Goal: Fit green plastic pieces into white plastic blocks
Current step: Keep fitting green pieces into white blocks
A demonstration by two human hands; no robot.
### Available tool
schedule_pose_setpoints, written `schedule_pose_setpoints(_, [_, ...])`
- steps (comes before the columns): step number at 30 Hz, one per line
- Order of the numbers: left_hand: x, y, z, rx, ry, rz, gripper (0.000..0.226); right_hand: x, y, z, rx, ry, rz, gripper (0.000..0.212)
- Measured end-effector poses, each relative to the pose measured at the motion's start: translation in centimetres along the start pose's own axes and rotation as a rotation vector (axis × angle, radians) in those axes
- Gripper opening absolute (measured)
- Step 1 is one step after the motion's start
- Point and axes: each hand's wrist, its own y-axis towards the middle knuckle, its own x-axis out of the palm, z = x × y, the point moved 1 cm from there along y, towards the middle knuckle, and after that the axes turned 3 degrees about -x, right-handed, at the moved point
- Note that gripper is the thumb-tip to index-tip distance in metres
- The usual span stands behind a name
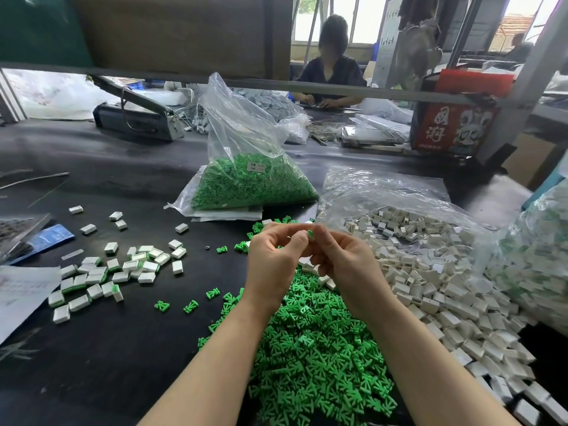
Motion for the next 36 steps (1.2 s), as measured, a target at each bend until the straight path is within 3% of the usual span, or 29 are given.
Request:
schedule_pose_setpoints(10, [0.51, 0.02, -0.11, -0.036, -0.061, -0.049, 0.027, -0.45, 0.17, 0.49, 0.063, -0.04, 0.075, 0.056])
schedule_pose_setpoints(14, [0.41, 0.25, -0.5, -0.088, -0.063, -0.023, 0.021, -0.54, 0.23, 0.52, 0.031, -0.034, 0.092, 0.05])
schedule_pose_setpoints(17, [0.32, 0.51, -0.75, -0.163, -0.112, 0.018, 0.013, -0.43, 0.22, 0.47, -0.016, -0.041, 0.077, 0.042])
schedule_pose_setpoints(21, [0.28, 0.42, -0.39, -0.128, -0.137, 0.042, 0.014, -0.19, 0.18, 0.45, -0.023, -0.112, 0.031, 0.047])
schedule_pose_setpoints(26, [0.3, 0.1, -0.14, -0.098, -0.201, 0.057, 0.02, 0.05, 0.11, 0.2, -0.054, -0.192, -0.068, 0.038])
schedule_pose_setpoints(36, [0.32, 0.11, -0.39, -0.103, -0.24, 0.043, 0.015, 0.25, 0.17, 0.45, -0.099, -0.126, -0.118, 0.038])
